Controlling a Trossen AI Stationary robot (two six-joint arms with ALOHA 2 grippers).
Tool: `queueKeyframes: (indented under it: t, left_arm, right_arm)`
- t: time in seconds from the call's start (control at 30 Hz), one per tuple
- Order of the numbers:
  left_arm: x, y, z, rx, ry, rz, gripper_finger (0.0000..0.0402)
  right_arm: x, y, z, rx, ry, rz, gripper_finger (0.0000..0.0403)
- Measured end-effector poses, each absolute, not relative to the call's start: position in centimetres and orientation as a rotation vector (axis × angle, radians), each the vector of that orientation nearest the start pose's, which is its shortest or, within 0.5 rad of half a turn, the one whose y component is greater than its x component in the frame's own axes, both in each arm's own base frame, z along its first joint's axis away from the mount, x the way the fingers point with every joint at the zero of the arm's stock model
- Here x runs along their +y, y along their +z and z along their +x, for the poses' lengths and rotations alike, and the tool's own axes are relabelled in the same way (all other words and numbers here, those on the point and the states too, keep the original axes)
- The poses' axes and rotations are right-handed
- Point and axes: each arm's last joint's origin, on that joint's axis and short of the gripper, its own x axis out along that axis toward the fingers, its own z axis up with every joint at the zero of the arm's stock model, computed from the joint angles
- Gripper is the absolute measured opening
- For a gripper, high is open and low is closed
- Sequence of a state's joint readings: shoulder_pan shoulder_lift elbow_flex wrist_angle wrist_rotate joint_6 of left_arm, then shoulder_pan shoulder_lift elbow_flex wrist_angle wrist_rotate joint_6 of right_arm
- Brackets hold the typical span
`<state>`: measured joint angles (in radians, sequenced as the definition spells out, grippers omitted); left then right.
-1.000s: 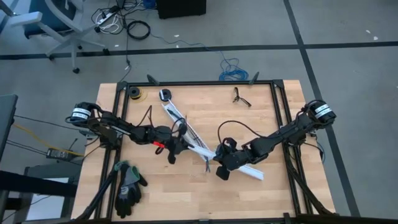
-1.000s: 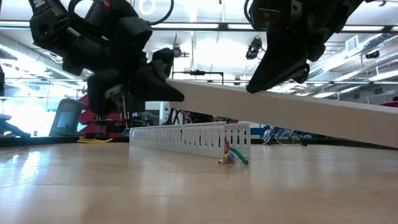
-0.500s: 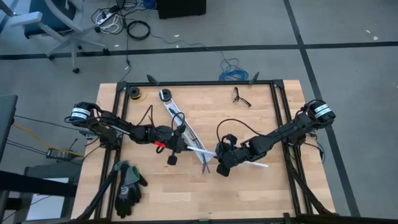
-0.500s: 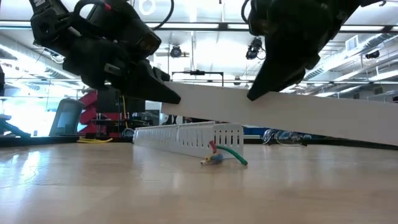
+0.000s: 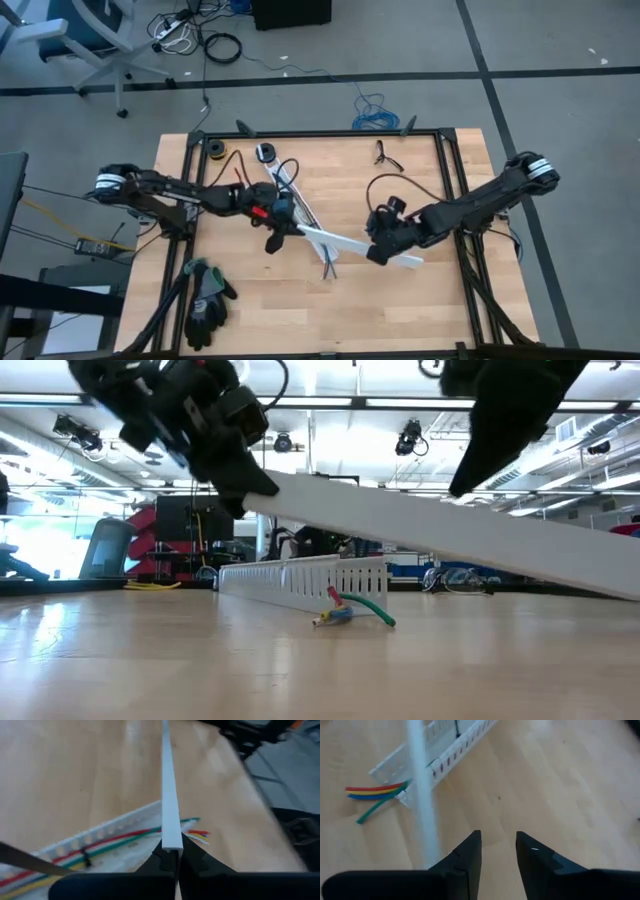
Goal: Ziptie cables
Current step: Close the cable duct
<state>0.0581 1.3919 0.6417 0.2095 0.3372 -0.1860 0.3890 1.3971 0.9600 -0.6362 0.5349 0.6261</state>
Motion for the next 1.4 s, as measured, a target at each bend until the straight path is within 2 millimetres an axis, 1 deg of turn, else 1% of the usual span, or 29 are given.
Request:
queueKeyframes:
  t: [0.1, 0.23, 0.33, 0.4, 0.57, 0.67, 0.77, 0.87, 0.97, 1.1, 1.2, 1.3, 1.4]
  left_arm:
    - [1.3, 20.2, 27.6, 0.615, -0.25, -0.377, 0.0001]
    - [2.0, 20.5, 27.6, 0.671, -0.247, -0.475, 0.0001]
    - [2.3, 20.4, 27.4, 0.699, -0.248, -0.551, 0.0001]
    - [2.3, 20.4, 27.3, 0.712, -0.258, -0.601, 0.0001]
    - [2.3, 20.5, 27.4, 0.723, -0.209, -0.75, 0.0001]
    - [2.3, 20.7, 27.7, 0.698, -0.182, -0.82, 0.0001]
    - [2.5, 20.9, 28.5, 0.635, -0.174, -0.884, 0.0002]
    - [2.6, 20.4, 29.8, 0.562, -0.18, -0.95, 0.0003]
    - [2.8, 19.1, 31.2, 0.527, -0.194, -1.041, 0.0003]
    - [3.8, 17.2, 34.0, 0.57, -0.242, -1.151, 0.0003]
    - [5.1, 15.8, 36.7, 0.605, -0.25, -1.193, 0.0004]
    - [6.8, 15.5, 39.6, 0.59, -0.272, -1.216, 0.0004]
    - [8.5, 14.6, 41.2, 0.652, -0.324, -1.258, 0.0005]
  right_arm:
    - [8.9, 24.0, 24.0, 0.868, -0.42, 0.107, 0.0104]
    - [9.6, 24.0, 23.3, 0.882, -0.419, 0.125, 0.0103]
    - [10.4, 23.4, 23.1, 0.908, -0.427, 0.118, 0.0102]
    - [10.9, 22.8, 23.0, 0.908, -0.462, 0.096, 0.01]
    - [12.7, 21.7, 22.8, 0.82, -0.54, 0.021, 0.0098]
    - [13.8, 20.9, 22.9, 0.755, -0.574, 0.011, 0.0098]
    - [14.7, 19.9, 23.2, 0.744, -0.573, 0.008, 0.0096]
    - [15.2, 18.9, 23.3, 0.752, -0.588, 0.018, 0.0094]
    - [15.6, 18.4, 23.1, 0.755, -0.6, 0.04, 0.0093]
    - [15.9, 18.4, 22.7, 0.75, -0.604, 0.066, 0.0093]
    - [16.1, 18.4, 22.6, 0.739, -0.603, 0.079, 0.0093]
    - [16.2, 18.4, 22.6, 0.732, -0.605, 0.096, 0.0093]
    - [16.2, 18.5, 22.5, 0.728, -0.608, 0.107, 0.0093]
